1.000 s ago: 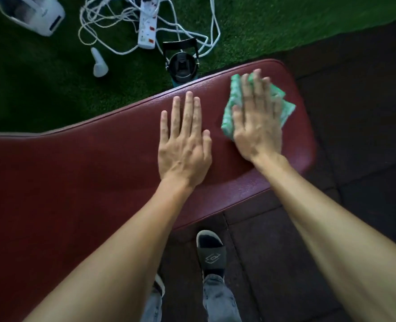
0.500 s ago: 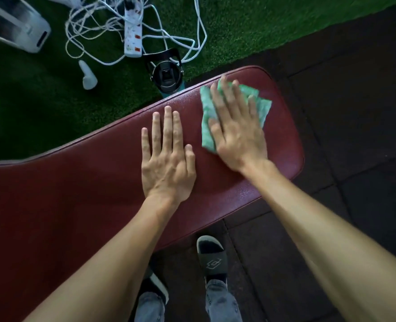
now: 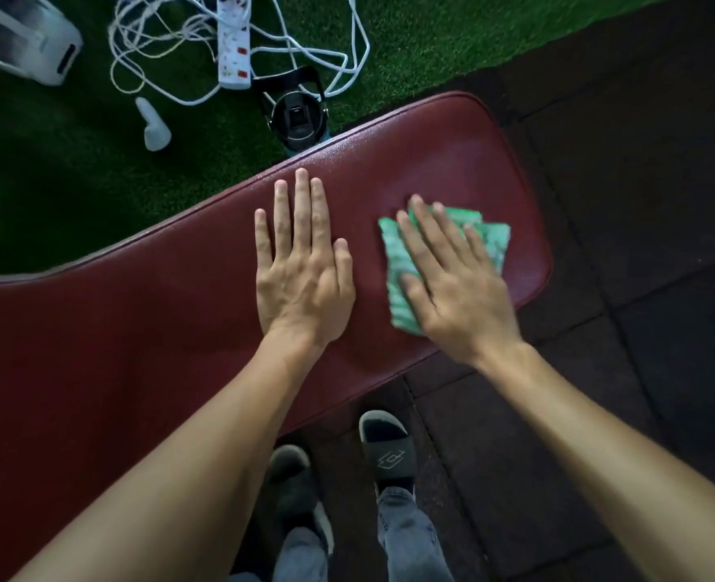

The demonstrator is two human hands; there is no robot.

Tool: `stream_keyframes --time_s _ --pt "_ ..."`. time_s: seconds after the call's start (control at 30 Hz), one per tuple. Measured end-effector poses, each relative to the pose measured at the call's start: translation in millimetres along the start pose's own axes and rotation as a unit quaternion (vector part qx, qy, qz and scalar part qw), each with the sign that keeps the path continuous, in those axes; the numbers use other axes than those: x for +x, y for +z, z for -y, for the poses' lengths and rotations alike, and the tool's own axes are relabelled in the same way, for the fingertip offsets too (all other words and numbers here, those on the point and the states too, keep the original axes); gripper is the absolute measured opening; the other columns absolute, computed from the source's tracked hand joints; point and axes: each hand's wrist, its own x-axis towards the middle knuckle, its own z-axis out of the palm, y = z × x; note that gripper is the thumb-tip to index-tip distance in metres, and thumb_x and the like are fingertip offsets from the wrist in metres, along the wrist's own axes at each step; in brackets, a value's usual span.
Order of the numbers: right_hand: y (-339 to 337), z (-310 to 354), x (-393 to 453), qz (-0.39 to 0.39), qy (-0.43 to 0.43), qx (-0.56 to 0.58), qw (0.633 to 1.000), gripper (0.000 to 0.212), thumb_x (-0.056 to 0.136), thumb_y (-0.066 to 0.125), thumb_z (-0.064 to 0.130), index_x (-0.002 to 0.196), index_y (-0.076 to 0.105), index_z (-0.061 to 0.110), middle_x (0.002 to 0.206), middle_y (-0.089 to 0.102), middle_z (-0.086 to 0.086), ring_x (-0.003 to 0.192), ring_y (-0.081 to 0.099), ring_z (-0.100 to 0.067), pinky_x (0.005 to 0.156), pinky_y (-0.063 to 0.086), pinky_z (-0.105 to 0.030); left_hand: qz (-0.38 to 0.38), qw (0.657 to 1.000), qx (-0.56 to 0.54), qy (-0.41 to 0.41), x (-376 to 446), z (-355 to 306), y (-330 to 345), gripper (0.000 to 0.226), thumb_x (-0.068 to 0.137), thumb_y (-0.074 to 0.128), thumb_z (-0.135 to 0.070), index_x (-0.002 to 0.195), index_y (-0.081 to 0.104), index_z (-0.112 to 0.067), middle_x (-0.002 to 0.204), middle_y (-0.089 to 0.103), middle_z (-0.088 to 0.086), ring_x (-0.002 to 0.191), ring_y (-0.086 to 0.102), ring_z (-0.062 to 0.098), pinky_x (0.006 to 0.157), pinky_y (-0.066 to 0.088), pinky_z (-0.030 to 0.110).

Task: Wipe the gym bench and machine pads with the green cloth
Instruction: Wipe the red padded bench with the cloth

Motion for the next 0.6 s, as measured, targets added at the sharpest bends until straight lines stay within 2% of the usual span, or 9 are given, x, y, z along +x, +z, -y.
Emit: stream_keyframes --time_s 0.07,0.13,0.2,0.23,0.37,0.43,0.5,0.57,0.6 --pt "-1 -26 -22 0.0 0.018 -0.019 1.0 0.062 0.106 0.027 0.042 0.165 0.015 0.024 0.173 0.013 -0.001 0.16 0.011 -0.02 0.129 0.012 -0.048 -0.005 1.0 -0.003 0.001 -1 0 0 0.069 0.103 0.028 -0.034 0.164 0.01 -0.009 0.173 0.007 0.007 0.16 0.006 0.026 0.13 0.008 0.049" --pt "-3 -37 0 -0.029 0.112 -0.011 0.993 0.062 0.106 0.024 0.042 0.164 0.015 0.022 0.173 0.012 -0.003 0.16 0.01 -0.022 0.128 0.011 -0.051 -0.012 1.0 -0.003 0.003 -1 1 1 0.068 0.103 0.027 -0.035 0.164 0.011 -0.009 0.173 0.008 0.008 0.16 0.007 0.026 0.13 0.008 0.049" --pt "-5 -19 38 -0.06 0.206 0.005 0.977 0.064 0.106 0.02 0.045 0.165 0.01 0.022 0.174 0.005 -0.003 0.161 0.005 -0.022 0.128 0.007 -0.049 -0.013 1.0 -0.009 0.007 1 3 1 0.068 0.104 0.026 -0.035 0.164 0.012 -0.008 0.173 0.009 0.009 0.16 0.008 0.027 0.13 0.008 0.048" --pt "-4 -2 48 -0.065 0.211 0.008 0.975 0.065 0.106 0.018 0.045 0.165 0.008 0.021 0.174 0.003 -0.004 0.161 0.004 -0.022 0.129 0.007 -0.049 -0.011 1.0 -0.021 0.01 1 4 1 0.068 0.104 0.026 -0.035 0.164 0.013 -0.007 0.173 0.01 0.01 0.16 0.008 0.027 0.13 0.008 0.047" --pt "13 45 -2 -0.034 0.032 0.006 0.999 0.063 0.107 0.027 0.042 0.165 0.015 0.021 0.173 0.01 -0.002 0.161 0.009 -0.022 0.129 0.011 -0.049 -0.009 0.998 -0.061 0.019 -18 30 -4 0.065 0.105 0.025 -0.031 0.163 0.015 -0.004 0.172 0.011 0.012 0.16 0.008 0.023 0.131 0.005 0.039" --pt "15 34 -33 -0.028 -0.001 -0.012 1.0 0.061 0.106 0.027 0.041 0.164 0.02 0.023 0.173 0.016 -0.001 0.16 0.014 -0.021 0.128 0.017 -0.05 -0.004 0.999 -0.051 -0.001 -45 56 -7 0.065 0.106 0.025 -0.032 0.164 0.012 -0.006 0.173 0.007 0.009 0.16 0.005 0.021 0.131 0.003 0.039" --pt "13 23 -28 -0.049 0.068 0.003 0.996 0.061 0.106 0.025 0.042 0.164 0.022 0.023 0.172 0.018 -0.002 0.16 0.015 -0.022 0.128 0.016 -0.05 0.005 0.999 -0.044 -0.014 -68 72 -10 0.066 0.106 0.025 -0.034 0.164 0.008 -0.007 0.173 0.004 0.009 0.161 0.002 0.021 0.131 0.001 0.04" --pt "13 35 -3 -0.067 0.177 0.025 0.982 0.063 0.105 0.022 0.044 0.164 0.017 0.024 0.173 0.012 -0.001 0.16 0.009 -0.02 0.129 0.01 -0.048 0.004 0.999 -0.039 -0.018 -75 74 -9 0.067 0.106 0.024 -0.035 0.164 0.007 -0.007 0.173 0.003 0.01 0.161 0.001 0.022 0.131 0.002 0.041" --pt "14 50 8 -0.075 0.201 0.027 0.976 0.064 0.105 0.022 0.045 0.165 0.013 0.024 0.174 0.008 -0.001 0.161 0.006 -0.02 0.129 0.007 -0.047 -0.002 0.999 -0.034 -0.023 -74 72 -8 0.067 0.105 0.024 -0.035 0.164 0.007 -0.006 0.173 0.003 0.011 0.161 0.002 0.023 0.131 0.003 0.042"
